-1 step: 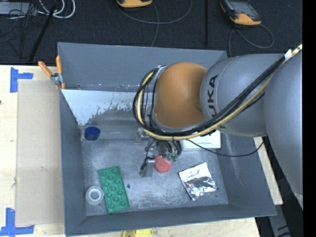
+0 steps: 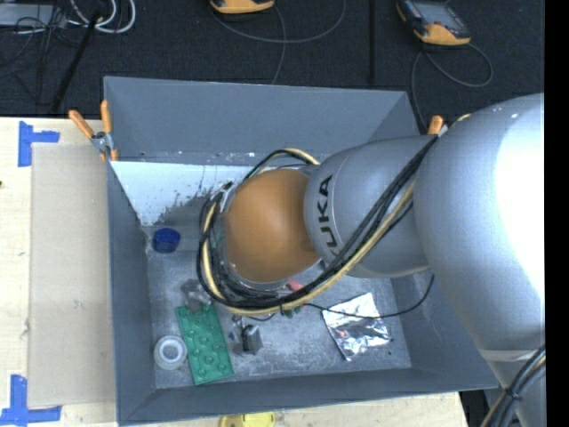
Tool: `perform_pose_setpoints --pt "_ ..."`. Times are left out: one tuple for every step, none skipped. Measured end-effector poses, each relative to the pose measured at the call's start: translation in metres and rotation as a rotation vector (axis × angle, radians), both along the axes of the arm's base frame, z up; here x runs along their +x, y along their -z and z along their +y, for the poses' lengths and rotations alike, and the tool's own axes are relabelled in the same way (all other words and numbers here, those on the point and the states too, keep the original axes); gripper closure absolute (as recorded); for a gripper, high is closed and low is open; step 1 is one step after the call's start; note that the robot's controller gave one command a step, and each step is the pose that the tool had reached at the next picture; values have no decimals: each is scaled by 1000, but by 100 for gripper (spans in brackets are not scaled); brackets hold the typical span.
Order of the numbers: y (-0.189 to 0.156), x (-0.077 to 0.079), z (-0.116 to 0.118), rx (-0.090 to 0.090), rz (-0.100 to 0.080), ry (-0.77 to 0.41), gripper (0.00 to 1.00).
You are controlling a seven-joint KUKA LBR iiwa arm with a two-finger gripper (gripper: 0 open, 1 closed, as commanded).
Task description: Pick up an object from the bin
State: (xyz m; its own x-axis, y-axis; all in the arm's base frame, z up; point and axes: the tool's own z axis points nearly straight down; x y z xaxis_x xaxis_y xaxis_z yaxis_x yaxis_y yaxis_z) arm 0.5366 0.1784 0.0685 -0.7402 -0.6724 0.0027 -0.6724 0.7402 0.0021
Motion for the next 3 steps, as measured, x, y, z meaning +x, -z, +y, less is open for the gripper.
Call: perform_pose_setpoints --pt "-31 -64 60 3 -1 -426 0" --pt "-31 -26 30 3 -3 -897 0" --pt "0 -42 45 5 1 -1276 0"
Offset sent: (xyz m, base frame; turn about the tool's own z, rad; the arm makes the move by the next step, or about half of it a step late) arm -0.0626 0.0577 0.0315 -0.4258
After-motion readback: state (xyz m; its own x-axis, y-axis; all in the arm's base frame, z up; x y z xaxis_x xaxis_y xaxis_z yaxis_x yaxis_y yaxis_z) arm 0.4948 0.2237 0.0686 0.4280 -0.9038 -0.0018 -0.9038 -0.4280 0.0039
